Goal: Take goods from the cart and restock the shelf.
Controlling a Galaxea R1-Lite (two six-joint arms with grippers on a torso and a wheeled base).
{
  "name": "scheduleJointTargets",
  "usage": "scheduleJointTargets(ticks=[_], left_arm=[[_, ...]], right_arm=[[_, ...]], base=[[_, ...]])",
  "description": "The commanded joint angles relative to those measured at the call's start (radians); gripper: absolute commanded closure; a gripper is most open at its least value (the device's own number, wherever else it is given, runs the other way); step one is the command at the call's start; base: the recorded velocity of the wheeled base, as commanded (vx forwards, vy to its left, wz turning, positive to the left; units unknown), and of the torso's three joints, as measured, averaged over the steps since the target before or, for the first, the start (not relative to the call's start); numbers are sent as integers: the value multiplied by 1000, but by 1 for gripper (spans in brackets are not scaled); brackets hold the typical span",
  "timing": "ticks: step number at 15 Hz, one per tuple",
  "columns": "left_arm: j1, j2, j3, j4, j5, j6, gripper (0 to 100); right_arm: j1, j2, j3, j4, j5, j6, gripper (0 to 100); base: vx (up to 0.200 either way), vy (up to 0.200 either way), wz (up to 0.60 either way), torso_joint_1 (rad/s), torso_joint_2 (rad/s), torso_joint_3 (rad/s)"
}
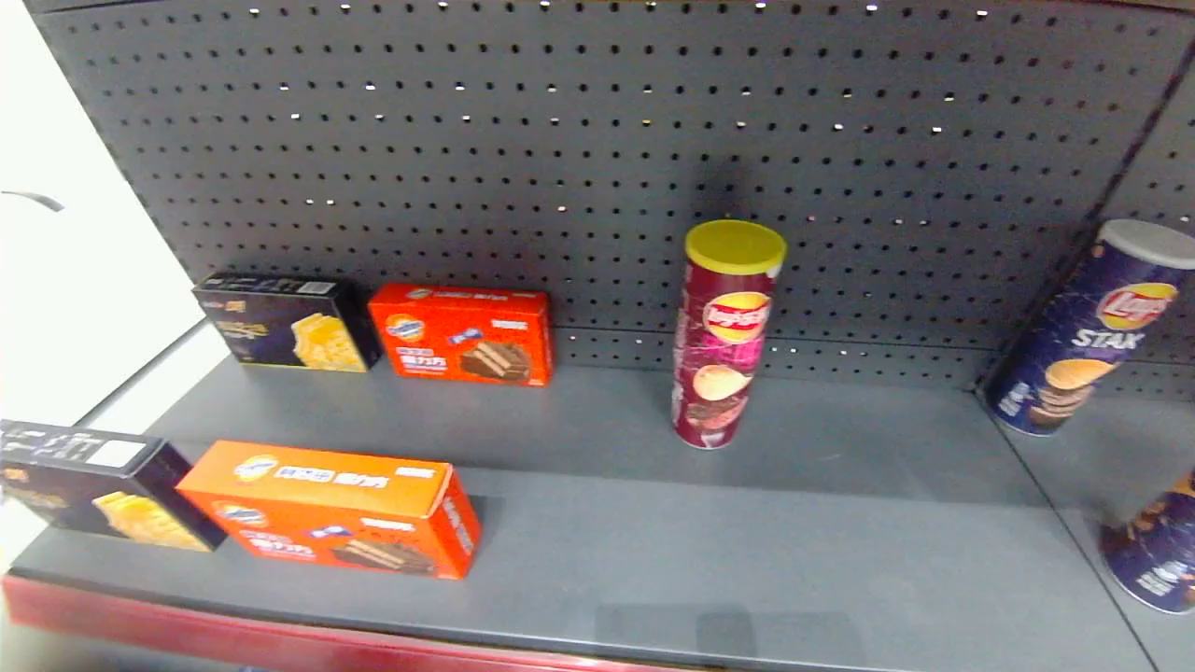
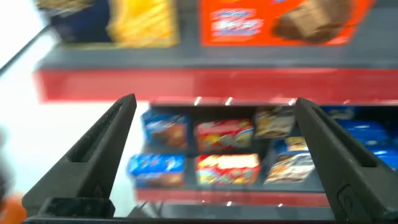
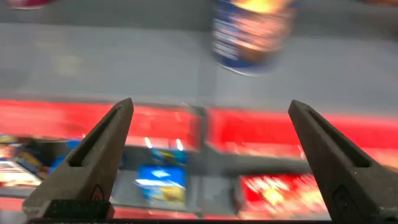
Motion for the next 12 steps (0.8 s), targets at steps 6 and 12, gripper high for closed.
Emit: scheduleJointTargets(ticks=[6, 12], left_arm=[[0, 0, -1, 0, 0, 0, 0], [0, 0, -1, 0, 2, -2, 0]], right_arm=[[0, 0, 0, -1, 0, -1, 0], [0, 0, 0, -1, 0, -1, 0]], base=[[0, 0, 600, 5, 4, 2], [0, 0, 600, 4, 3, 2]])
